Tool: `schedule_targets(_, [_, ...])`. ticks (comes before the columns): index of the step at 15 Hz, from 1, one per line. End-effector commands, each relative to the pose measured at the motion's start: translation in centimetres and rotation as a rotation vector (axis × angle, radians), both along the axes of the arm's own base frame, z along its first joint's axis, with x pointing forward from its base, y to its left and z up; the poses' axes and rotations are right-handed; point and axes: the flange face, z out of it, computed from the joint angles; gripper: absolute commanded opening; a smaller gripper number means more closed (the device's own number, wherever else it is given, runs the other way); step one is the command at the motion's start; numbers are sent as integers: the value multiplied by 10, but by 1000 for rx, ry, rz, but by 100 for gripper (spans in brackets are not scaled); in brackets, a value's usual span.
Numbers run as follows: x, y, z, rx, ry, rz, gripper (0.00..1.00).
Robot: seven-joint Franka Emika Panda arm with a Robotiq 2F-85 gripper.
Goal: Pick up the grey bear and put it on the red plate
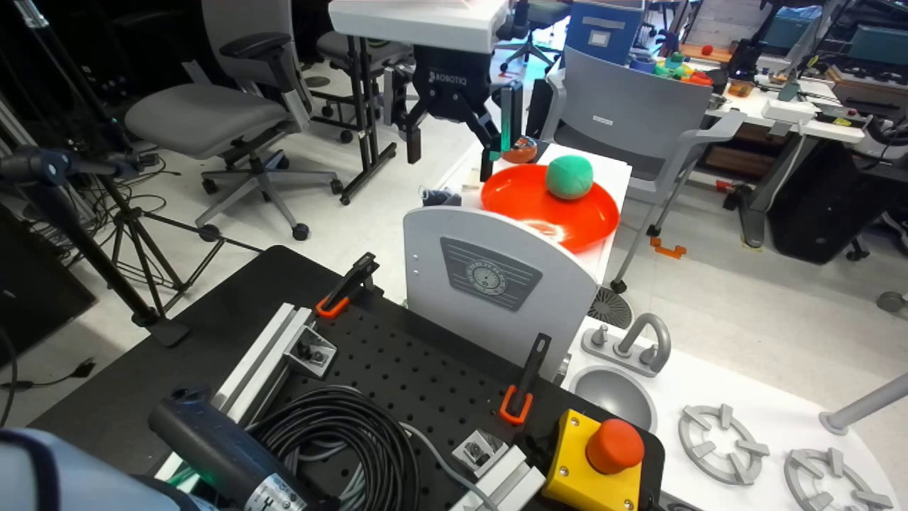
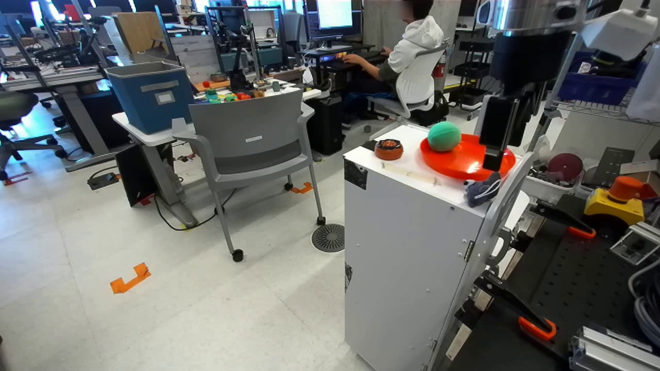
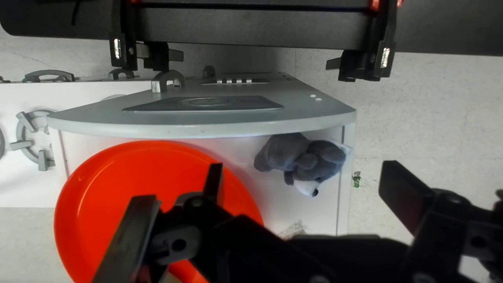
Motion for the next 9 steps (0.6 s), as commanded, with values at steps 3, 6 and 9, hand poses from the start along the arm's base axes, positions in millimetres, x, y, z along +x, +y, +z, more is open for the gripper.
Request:
schedule_targets(3, [-5,8,0,-18,4,6,100])
schedule_targets(6, [-4,11,-1,-11,9,-5,100])
schedule_targets(9, [-4,11,-2,-9,17,-7,100])
